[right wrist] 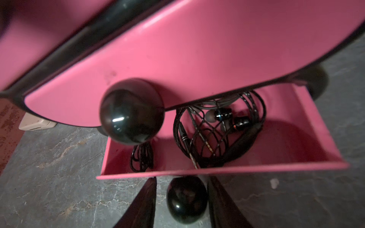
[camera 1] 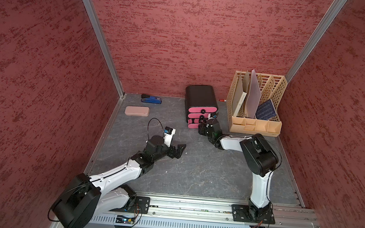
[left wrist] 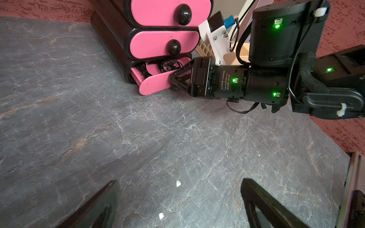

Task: Place the wired earphones into the drawer by color
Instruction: Close the drawer in the storage box.

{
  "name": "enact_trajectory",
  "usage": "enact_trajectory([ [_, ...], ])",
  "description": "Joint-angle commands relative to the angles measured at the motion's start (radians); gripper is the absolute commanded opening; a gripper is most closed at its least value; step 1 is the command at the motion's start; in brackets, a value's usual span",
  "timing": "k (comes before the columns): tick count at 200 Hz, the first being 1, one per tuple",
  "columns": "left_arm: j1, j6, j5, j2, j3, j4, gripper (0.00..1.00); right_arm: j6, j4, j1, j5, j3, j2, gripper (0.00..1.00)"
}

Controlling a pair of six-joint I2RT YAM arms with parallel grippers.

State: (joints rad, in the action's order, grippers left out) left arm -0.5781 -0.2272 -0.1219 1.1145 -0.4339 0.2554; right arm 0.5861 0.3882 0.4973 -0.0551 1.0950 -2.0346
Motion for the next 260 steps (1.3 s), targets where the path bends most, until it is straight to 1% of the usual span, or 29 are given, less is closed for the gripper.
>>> enact_trajectory([
  [1,0.007,0.012,0.003,0.005,-0.026,0.027,1.0,0.057,0.061,-0.015,0.015,0.028,-0.031,0.46],
  [38,0.007,0.012,0.002,0.006,-0.026,0.027,1.0,0.117,0.109,-0.022,0.026,0.04,-0.065,0.46],
  [108,0.01,0.012,0.002,0.002,-0.025,0.026,1.0,0.218,0.233,-0.031,0.006,0.037,-0.119,0.45],
  [173,0.009,0.012,0.003,0.003,-0.024,0.026,1.0,0.268,0.292,-0.036,-0.014,0.07,-0.164,0.45],
  [213,0.011,0.014,0.006,0.003,-0.024,0.026,1.0,0.281,0.297,-0.036,-0.013,0.093,-0.183,0.45],
  [260,0.012,0.019,0.012,0.004,-0.022,0.025,1.0,0.282,0.316,-0.036,-0.005,0.064,-0.165,0.45],
])
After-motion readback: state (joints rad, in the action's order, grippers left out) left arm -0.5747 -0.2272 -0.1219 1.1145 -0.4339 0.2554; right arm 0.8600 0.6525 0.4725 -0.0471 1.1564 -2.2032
